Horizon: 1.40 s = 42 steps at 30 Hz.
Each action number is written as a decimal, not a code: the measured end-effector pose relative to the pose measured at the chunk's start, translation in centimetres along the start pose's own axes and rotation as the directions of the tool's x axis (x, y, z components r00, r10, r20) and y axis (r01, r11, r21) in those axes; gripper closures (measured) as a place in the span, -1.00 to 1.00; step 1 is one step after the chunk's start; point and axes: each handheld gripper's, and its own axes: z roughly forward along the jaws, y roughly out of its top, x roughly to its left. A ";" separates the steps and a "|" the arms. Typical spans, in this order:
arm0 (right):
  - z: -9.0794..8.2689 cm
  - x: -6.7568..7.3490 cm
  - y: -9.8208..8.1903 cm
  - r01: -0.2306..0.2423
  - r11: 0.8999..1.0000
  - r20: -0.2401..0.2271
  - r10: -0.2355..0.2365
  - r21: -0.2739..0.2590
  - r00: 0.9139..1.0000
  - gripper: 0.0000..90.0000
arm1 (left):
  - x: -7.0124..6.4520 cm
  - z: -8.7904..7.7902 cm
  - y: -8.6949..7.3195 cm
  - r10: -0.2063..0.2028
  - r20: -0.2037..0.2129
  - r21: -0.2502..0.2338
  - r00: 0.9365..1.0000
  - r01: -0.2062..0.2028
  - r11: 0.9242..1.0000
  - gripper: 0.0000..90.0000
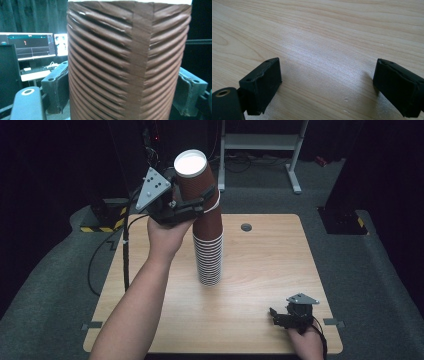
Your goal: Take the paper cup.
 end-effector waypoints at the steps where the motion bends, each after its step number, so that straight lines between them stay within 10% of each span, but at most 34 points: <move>1: 0.0 0.0 0.0 0.000 1.000 0.000 0.000 0.000 1.000 -0.83 | -0.1 -0.1 0.1 0.000 -0.001 -0.002 1.000 0.000 1.000 -0.61; 26: -0.2 0.0 -0.1 0.030 1.000 -0.024 -0.030 0.000 0.999 -0.82 | -3.0 -6.5 -1.8 0.012 0.036 -0.023 0.999 -0.011 1.000 -0.62; 42: -1.9 0.8 -0.1 0.064 0.989 -0.032 -0.068 -0.132 0.997 -0.61 | -5.4 -5.7 -4.7 -0.030 0.134 0.026 0.990 0.027 0.999 -0.63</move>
